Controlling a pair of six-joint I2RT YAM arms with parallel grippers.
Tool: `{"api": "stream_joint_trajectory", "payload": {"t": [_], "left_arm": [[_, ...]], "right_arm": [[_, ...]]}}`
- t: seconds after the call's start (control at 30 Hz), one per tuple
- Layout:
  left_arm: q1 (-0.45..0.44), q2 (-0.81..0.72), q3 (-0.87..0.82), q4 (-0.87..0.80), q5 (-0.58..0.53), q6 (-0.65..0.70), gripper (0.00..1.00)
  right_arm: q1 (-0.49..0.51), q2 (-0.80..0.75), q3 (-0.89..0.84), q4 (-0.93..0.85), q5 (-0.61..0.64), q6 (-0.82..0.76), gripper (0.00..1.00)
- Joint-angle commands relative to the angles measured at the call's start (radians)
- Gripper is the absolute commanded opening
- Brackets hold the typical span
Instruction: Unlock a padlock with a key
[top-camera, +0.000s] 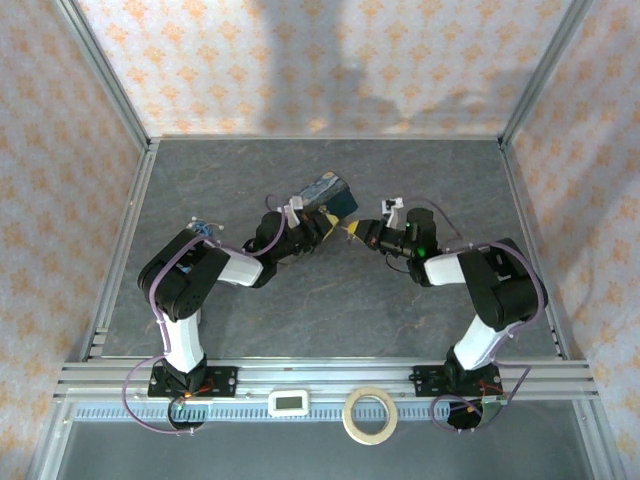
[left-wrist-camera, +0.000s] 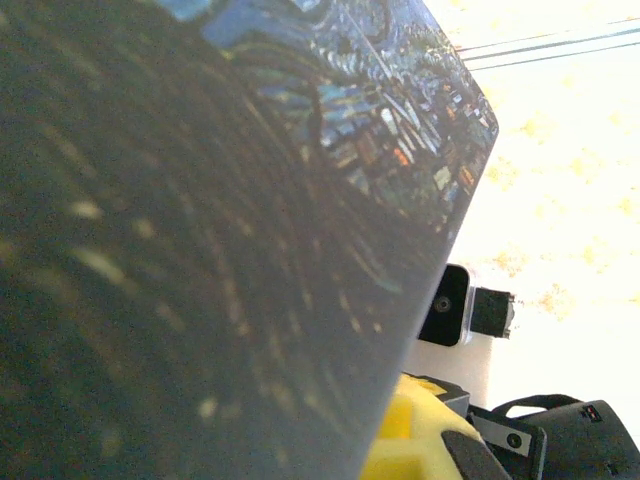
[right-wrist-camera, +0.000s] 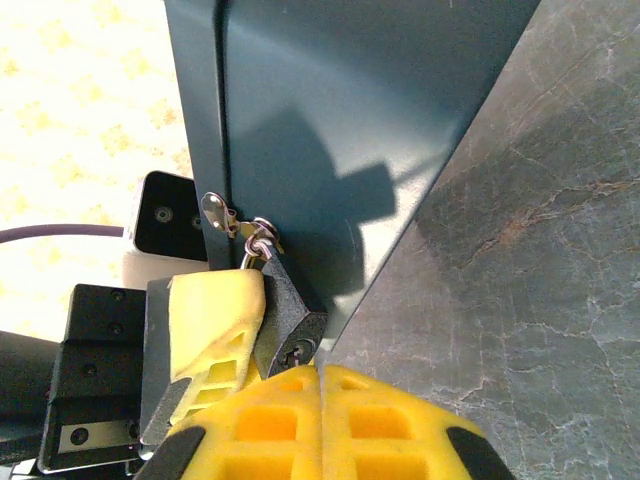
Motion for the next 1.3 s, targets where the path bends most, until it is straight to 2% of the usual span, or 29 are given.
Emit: {"api": "stream_joint_trajectory", "payload": {"t": [0.0, 0.17, 0.3, 0.83, 1.03, 1.13, 1.27], "left_arm": [[-0.039, -0.052, 0.017, -0.011, 0.036, -0.025, 0.0], [-0.051, -0.055, 0.013, 0.008, -0.022, -0.056, 0.0], [-0.06, -0.046, 0.033, -0.01, -0.009, -0.061, 0.0], [-0.12, -0.021, 0.1, 0.006, 0.154, -0.042, 0.0], [-0.121, -0.035, 0.123, -0.069, 0.208, 0.019, 0.0], [-0.121, -0.036, 0.13, -0.091, 0.234, 0.044, 0.0], [-0.121, -0.033, 0.119, -0.095, 0.228, 0.055, 0.0]], "right_arm": [[0.049, -0.045, -0.026, 0.086, 0.079, 0.033, 0.0], [0.083, -0.04, -0.067, 0.184, 0.148, 0.126, 0.0], [0.091, -0.045, -0.065, 0.201, 0.209, 0.104, 0.0], [0.092, 0.058, 0.074, 0.155, 0.14, -0.003, 0.0], [0.078, 0.043, 0.128, 0.014, 0.156, -0.115, 0.0], [0.071, 0.069, 0.158, 0.04, 0.126, -0.064, 0.0], [0.071, 0.114, 0.177, 0.118, 0.09, 0.081, 0.0]]}}
